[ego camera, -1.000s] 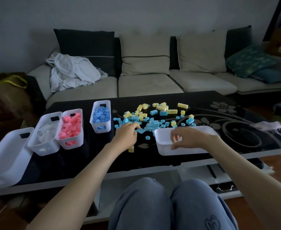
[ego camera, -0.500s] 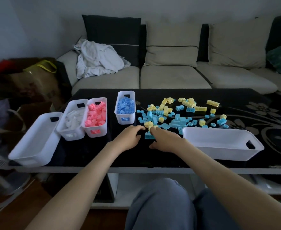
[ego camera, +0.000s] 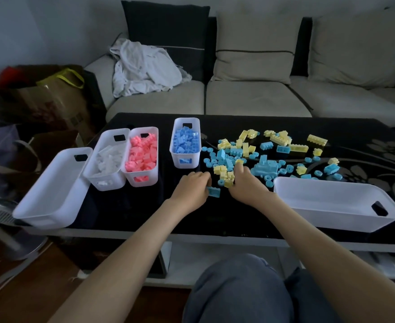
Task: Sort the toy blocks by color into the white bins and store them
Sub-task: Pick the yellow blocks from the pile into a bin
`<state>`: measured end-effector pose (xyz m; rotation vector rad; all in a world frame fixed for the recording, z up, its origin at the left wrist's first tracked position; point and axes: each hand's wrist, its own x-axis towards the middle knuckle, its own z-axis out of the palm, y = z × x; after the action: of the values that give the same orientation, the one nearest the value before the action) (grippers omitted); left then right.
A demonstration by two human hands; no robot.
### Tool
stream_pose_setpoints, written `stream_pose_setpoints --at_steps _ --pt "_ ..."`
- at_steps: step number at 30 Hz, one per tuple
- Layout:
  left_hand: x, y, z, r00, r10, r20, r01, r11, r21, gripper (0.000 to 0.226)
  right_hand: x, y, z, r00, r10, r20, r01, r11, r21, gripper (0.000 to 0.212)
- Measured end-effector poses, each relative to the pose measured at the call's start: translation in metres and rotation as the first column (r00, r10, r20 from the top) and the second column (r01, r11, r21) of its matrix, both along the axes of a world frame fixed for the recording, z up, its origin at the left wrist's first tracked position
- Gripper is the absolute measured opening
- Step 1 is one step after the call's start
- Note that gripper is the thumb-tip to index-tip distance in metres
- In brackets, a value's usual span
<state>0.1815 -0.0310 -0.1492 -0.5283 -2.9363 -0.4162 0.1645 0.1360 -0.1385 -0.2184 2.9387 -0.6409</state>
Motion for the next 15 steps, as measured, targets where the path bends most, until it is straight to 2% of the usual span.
stream_pose_setpoints --at_steps 3,5,7,11,15 --pt "-0.003 -0.013 0.002 0.999 0.036 0.012 -0.036 0.999 -0.034 0.017 -0.003 -0.003 -0.005 0.999 0.042 -0.007 -0.042 0.998 0.04 0.049" --pt "-0.006 -0.019 0.004 0.998 0.064 0.016 -0.064 0.997 -0.053 0.021 -0.006 -0.005 -0.009 0.998 0.062 -0.015 -0.06 0.99 0.124 0.063" --pt "-0.009 -0.023 0.009 0.995 0.097 0.027 -0.095 0.994 -0.06 0.023 -0.009 -0.008 -0.012 0.995 0.102 -0.024 -0.094 0.972 0.214 0.068" --pt "-0.011 -0.024 0.018 0.986 0.154 0.069 -0.154 0.988 -0.005 0.028 -0.013 -0.01 -0.012 0.981 0.196 0.006 -0.19 0.943 0.274 0.056" --pt "-0.016 -0.014 0.021 0.984 0.118 0.133 -0.132 0.986 0.099 0.031 -0.012 -0.01 -0.01 0.962 0.273 0.005 -0.265 0.929 0.257 0.039"
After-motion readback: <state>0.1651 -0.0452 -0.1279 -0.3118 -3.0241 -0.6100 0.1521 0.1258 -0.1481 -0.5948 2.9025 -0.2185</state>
